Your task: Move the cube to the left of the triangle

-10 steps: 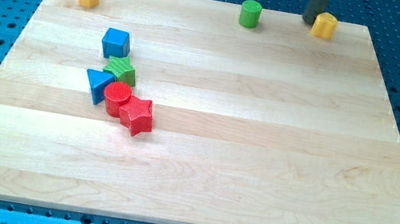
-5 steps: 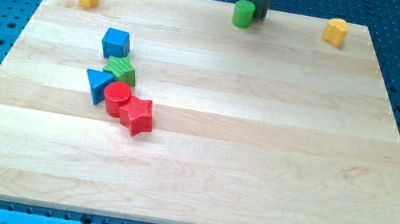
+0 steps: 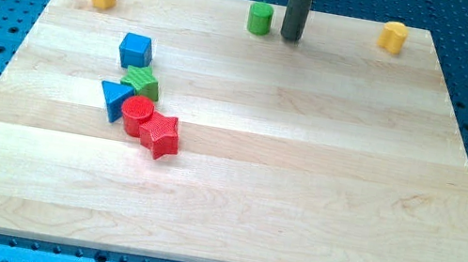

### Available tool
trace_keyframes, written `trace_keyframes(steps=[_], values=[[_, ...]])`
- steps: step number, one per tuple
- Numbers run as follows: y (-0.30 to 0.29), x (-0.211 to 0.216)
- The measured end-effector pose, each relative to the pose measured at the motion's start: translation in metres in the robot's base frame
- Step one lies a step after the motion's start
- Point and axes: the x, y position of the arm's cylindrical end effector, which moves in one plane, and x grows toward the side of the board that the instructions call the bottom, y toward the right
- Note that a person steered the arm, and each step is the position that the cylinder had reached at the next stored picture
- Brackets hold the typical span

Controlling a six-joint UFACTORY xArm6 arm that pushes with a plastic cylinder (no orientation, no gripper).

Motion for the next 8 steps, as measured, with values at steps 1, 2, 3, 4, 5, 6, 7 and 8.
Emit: trace_keyframes(steps=[1,2,3,4,5,6,7,8], values=[[-0.059,0.054],[-0.126,0.072],[-0.159,0.068],[-0.209,0.105],[-0.251,0.15],[-0.238,0.12],[-0.233,0.1],[-0.23,0.063]])
